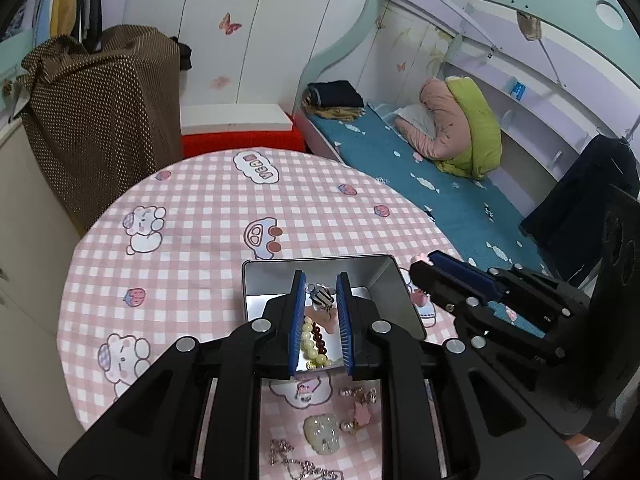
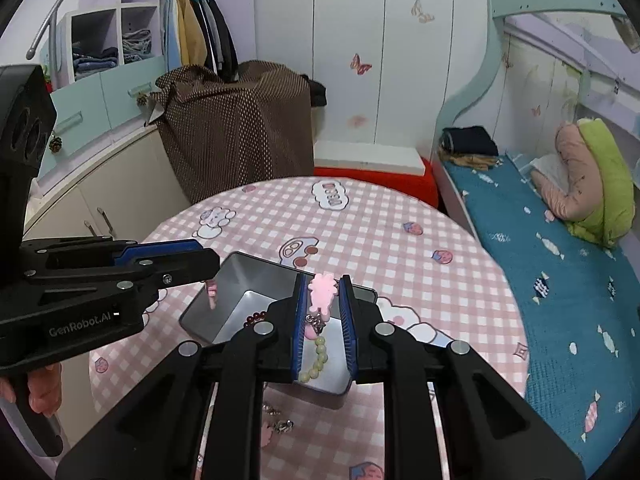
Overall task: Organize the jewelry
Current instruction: 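Lower both earrings into the tin box and open both grippers, then withdraw both tools from the tin toward the remaining jewelry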
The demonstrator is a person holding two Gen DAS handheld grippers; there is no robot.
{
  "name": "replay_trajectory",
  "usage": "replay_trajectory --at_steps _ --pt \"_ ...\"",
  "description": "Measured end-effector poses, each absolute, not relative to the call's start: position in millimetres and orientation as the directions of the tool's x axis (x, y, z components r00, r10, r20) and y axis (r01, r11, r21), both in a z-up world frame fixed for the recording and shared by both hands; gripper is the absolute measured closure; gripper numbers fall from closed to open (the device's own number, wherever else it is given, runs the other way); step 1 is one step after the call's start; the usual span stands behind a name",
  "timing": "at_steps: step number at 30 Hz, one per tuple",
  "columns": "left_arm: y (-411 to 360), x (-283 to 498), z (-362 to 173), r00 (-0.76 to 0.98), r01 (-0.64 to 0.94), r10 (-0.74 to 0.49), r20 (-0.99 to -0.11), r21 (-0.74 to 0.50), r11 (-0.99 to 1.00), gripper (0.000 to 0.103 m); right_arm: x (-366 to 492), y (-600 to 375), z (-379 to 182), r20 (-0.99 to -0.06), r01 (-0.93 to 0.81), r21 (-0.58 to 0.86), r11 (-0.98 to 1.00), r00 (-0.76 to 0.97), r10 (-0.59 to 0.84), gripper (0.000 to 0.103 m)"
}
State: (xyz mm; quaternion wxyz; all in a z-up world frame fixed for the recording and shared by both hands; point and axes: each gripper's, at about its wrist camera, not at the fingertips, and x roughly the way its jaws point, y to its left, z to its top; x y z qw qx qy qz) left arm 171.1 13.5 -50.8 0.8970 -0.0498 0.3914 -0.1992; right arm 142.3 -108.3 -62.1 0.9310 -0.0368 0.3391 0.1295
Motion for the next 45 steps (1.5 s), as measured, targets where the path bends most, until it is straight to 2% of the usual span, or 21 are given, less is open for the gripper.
replay_trajectory --at_steps 7,8,10,11,12,34,45 --pt "12 191 -68 0.579 0.303 -0.396 -0.713 -0.263 0.916 0.086 160 -109 -78 -0.682 -0.278 0.044 0.959 0.694 0.233 0.087" --pt "12 193 -70 0.576 0.298 -0.391 -0.718 -0.261 0.918 0.083 161 -109 -79 -0.688 -0.277 0.040 0.960 0.690 0.228 0.081" --pt "12 195 -72 0.589 0.278 -0.355 -0.726 -0.231 0.932 0.046 162 -111 -80 -0.689 -0.258 0.024 0.966 0.695 0.203 0.063" --pt "12 195 -72 0.605 0.269 -0.336 -0.722 -0.212 0.939 0.043 163 -113 -81 -0.689 -0.246 0.016 0.969 0.699 0.189 0.046" --pt "13 195 -73 0.606 0.267 -0.330 -0.723 -0.206 0.941 0.043 162 -115 -81 -0.686 -0.231 0.009 0.973 0.707 0.174 0.042" --pt "18 188 -74 0.608 0.251 -0.294 -0.737 -0.173 0.953 0.037 154 -139 -73 -0.678 -0.162 0.022 0.986 0.723 0.134 0.037" --pt "26 165 -71 0.620 0.241 -0.281 -0.732 -0.163 0.957 0.032 129 -139 -66 -0.657 -0.155 -0.006 0.988 0.745 0.113 0.028"
